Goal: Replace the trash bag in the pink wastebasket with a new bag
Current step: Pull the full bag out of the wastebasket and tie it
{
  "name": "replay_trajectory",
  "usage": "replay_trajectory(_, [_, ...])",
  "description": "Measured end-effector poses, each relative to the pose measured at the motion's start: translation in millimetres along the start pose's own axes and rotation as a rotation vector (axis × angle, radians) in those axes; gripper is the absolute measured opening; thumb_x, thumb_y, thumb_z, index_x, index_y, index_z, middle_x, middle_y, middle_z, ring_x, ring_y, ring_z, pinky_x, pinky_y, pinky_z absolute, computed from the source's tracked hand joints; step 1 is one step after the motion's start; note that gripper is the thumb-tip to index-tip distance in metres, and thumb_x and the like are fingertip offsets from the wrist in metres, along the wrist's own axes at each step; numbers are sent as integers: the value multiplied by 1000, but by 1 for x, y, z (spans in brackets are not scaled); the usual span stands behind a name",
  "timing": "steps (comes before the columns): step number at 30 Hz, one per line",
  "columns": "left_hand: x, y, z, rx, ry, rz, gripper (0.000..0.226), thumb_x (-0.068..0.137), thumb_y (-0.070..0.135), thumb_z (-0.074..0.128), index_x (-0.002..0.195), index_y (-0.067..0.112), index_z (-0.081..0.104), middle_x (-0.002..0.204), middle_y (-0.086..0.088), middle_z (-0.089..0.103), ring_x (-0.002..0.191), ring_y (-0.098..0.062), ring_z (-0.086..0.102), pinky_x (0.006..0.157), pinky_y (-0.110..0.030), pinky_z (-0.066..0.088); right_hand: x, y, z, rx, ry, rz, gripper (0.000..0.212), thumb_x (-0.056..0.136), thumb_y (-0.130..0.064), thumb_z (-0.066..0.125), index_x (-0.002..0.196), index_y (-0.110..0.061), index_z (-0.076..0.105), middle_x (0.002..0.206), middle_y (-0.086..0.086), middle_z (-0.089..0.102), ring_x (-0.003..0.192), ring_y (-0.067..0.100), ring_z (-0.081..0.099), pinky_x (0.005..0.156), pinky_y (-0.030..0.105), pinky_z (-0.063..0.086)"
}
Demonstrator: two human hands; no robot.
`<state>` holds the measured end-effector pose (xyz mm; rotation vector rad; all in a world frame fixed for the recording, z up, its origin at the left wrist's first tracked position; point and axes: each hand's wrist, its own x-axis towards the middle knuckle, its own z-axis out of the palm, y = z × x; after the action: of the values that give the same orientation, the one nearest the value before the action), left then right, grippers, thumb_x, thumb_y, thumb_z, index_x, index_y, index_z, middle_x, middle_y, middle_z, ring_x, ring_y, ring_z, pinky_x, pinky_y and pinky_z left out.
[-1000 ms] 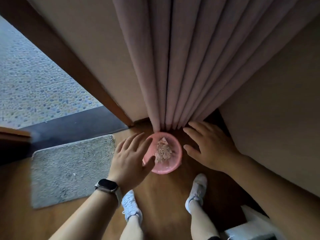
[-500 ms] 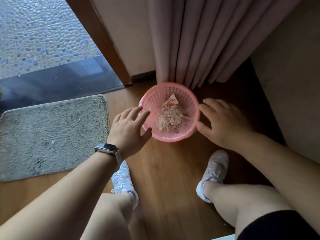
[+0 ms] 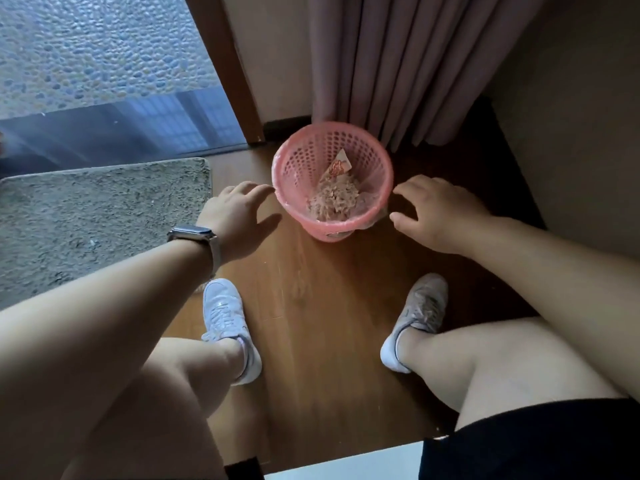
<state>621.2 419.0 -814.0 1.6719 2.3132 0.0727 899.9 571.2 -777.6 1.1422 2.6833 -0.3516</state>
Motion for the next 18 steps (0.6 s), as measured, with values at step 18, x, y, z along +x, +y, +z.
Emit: replay_trajectory(18, [145,-31,84,-408,-28,-426,41,92,43,58,122,15,61,112,-9,69,104,-30,61,84,-34,47,127,29,93,487,-216,528,49,85,-39,64,123,-11,50,99,3,58,78,17,56,58,29,43])
